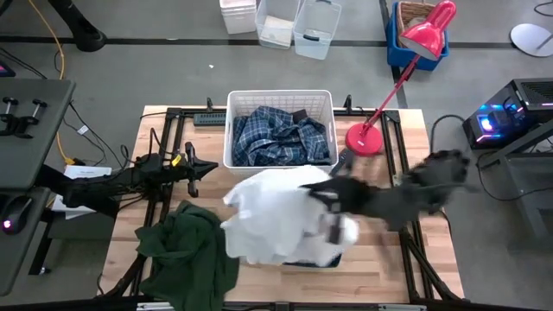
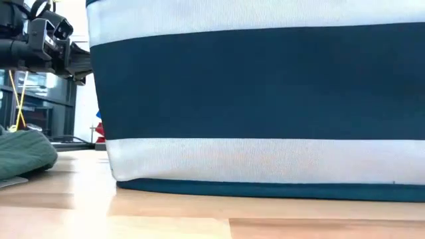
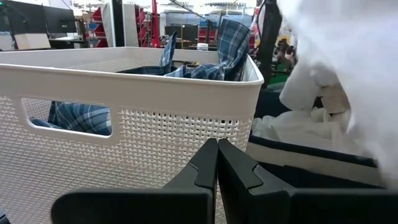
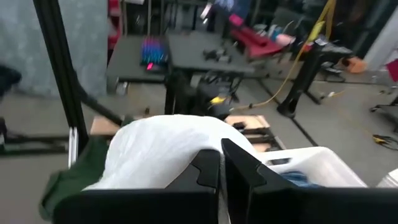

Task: Sort clothes
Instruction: Put the white shirt into the blue laundry bin

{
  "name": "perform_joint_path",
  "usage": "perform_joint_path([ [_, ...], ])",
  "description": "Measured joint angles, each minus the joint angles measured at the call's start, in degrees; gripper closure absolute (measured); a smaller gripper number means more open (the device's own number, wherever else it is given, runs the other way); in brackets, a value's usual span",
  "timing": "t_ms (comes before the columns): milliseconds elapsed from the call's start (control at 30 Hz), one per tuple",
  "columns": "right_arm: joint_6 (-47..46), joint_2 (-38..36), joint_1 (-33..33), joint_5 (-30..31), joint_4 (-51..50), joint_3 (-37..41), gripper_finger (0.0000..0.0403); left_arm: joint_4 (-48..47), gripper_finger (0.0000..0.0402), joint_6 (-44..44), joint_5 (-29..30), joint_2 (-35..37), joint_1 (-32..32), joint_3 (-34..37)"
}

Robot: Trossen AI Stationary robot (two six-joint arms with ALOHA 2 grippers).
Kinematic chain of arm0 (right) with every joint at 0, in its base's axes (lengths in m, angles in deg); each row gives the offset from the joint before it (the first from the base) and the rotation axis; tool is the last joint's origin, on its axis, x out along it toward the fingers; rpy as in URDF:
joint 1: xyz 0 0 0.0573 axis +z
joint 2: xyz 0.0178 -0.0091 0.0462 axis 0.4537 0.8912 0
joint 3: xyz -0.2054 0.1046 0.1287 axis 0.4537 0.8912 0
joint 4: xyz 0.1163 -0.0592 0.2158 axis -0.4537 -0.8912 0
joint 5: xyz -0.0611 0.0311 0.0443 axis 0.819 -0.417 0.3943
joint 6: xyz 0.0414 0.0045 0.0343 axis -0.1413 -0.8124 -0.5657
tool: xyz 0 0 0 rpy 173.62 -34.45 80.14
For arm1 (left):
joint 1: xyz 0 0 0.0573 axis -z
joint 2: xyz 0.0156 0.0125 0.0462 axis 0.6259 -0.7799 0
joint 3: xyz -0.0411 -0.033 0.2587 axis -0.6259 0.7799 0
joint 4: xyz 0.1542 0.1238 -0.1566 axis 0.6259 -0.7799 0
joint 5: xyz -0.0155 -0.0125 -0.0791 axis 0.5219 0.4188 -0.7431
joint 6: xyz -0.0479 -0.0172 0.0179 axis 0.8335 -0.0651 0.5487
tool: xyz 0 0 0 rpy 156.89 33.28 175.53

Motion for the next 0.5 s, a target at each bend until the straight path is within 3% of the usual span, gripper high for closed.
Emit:
perform_joint_path([
  [167, -5.0, -3.3, 8.9, 12.4, -5.4, 0.0, 0.0402, 0.0, 0.0401, 0.0, 0.0, 0.0, 0.0, 0.0],
  [300, -11.0, -3.1, 10.5, 18.3, -10.5, 0.1, 0.0403, 0.0, 0.0401, 0.0, 0.0, 0.0, 0.0, 0.0],
  [400, -14.9, -1.8, 7.6, 17.5, -12.9, 1.3, 0.0403, 0.0, 0.0401, 0.0, 0.0, 0.0, 0.0, 0.0],
  [500, -16.1, -0.4, 3.0, 12.6, -13.2, 2.7, 0.0403, 0.0, 0.0401, 0.0, 0.0, 0.0, 0.0, 0.0],
])
